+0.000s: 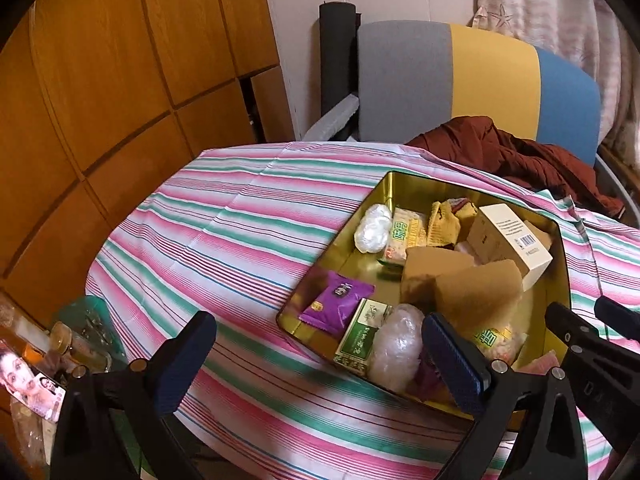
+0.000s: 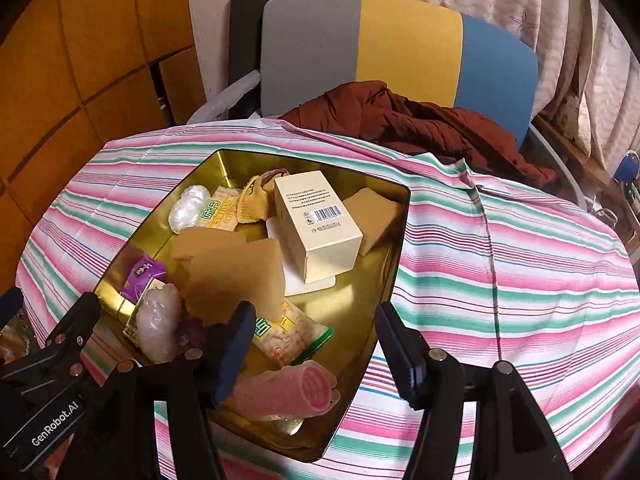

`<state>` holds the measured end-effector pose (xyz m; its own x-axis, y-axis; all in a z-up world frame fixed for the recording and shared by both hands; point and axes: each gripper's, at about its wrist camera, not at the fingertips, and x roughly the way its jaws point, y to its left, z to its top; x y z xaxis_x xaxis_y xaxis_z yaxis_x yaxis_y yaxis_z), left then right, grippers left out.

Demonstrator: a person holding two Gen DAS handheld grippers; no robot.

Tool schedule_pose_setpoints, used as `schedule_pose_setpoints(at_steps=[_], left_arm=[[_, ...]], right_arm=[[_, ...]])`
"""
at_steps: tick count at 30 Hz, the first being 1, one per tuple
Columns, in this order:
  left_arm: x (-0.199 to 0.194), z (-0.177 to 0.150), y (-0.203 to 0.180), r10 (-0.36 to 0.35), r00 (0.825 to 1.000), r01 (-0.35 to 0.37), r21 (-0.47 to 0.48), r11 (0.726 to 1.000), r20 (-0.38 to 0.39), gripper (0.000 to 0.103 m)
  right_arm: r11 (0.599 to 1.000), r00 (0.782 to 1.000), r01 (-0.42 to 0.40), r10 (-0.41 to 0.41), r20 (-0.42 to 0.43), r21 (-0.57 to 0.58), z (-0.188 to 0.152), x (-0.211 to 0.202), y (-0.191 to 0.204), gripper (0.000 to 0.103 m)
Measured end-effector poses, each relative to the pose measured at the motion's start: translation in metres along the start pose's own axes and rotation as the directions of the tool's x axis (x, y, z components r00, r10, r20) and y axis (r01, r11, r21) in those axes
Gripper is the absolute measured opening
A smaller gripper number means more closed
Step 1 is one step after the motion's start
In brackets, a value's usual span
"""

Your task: Organize objects

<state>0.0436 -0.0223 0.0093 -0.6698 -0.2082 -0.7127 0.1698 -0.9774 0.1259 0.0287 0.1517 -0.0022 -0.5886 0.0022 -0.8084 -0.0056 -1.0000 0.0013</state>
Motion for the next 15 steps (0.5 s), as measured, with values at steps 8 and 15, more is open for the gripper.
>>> schedule_pose_setpoints(at_steps=[8, 15], left_arm=[[-0.0025, 0.0019, -0.0014, -0.029, 1.000, 0.029, -0.007, 1.000, -0.009, 0.103], [-0.0004, 0.0024, -0.0006, -0.052, 0.998, 0.052, -0.021, 0.998, -0.025, 0.103]], right_arm=[[0.999, 1.000, -0.010, 0.009, 0.015, 0.032, 0.0015, -0.0053, -0.0005, 0.063], [0.999, 1.000, 0.001, -0.002, 0.020, 0.039, 0.0019, -0.0059, -0.0016, 0.063]])
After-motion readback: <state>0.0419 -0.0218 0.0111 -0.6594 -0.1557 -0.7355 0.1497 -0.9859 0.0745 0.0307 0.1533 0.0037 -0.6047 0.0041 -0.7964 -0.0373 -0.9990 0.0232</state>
